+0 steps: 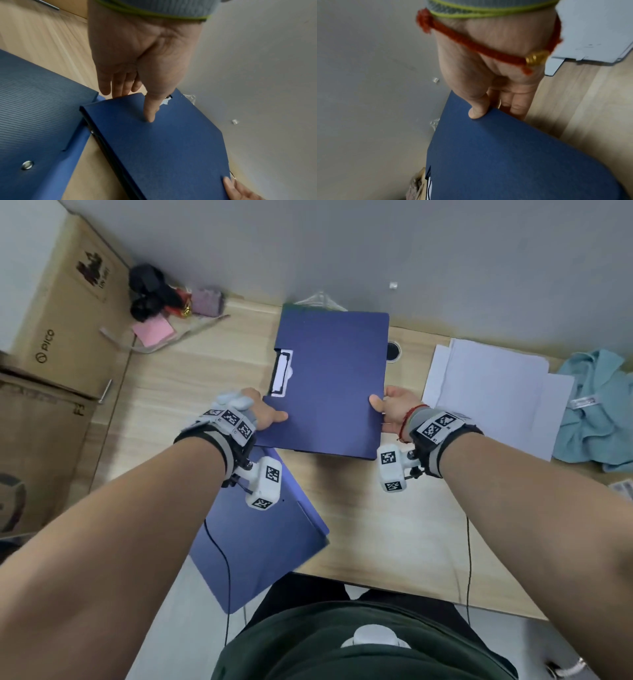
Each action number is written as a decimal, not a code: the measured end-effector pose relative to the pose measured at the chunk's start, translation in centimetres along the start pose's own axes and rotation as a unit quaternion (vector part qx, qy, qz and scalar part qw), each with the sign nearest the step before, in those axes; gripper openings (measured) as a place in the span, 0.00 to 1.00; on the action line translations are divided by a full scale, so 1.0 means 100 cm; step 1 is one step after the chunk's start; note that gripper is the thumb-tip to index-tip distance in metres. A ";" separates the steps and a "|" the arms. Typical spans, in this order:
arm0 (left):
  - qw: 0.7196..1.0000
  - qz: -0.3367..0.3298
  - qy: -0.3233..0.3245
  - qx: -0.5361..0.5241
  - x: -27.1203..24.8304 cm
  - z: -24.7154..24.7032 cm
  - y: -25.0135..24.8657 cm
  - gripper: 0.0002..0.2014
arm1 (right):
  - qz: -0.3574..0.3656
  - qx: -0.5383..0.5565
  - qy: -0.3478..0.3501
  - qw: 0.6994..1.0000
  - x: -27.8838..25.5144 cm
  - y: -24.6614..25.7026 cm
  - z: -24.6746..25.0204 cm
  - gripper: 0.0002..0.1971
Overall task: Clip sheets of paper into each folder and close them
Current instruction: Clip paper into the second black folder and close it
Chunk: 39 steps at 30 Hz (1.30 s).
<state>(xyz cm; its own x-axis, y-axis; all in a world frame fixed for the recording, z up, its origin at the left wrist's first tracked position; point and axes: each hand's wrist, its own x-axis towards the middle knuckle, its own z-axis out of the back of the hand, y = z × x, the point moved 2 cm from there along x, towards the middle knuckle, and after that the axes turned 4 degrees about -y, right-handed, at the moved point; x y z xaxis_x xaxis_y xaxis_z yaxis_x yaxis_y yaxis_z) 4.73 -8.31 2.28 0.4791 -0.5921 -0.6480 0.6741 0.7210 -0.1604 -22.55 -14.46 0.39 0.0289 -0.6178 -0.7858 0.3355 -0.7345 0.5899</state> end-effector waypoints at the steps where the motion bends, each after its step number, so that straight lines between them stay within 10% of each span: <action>1: 1.000 0.001 0.007 0.004 0.005 -0.001 0.001 0.42 | 0.001 -0.004 -0.004 1.000 0.005 0.001 -0.002 0.06; 7: 0.996 -0.082 0.008 0.016 0.029 -0.006 -0.009 0.18 | -0.002 -0.087 -0.069 0.994 0.037 0.007 -0.014 0.14; 17: 0.992 -0.128 0.001 0.016 0.051 -0.022 -0.034 0.30 | 0.017 -0.198 -0.133 0.971 0.052 0.004 -0.019 0.25; 36: 0.996 -0.079 0.009 0.034 0.053 -0.012 -0.034 0.17 | 0.019 -0.193 -0.098 0.976 0.059 0.015 -0.014 0.19; 39: 0.998 -0.063 -0.010 0.026 0.049 -0.007 -0.023 0.19 | 0.017 -0.207 -0.124 0.970 0.053 0.018 -0.011 0.31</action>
<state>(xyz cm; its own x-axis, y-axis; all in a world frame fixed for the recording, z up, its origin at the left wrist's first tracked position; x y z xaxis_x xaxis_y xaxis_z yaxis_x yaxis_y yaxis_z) 5.16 -12.66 -1.02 0.3998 -0.6847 -0.6094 0.7575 0.6212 -0.2009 -20.79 -18.76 -2.86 -0.1643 -0.7262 -0.6676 0.6900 -0.5683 0.4483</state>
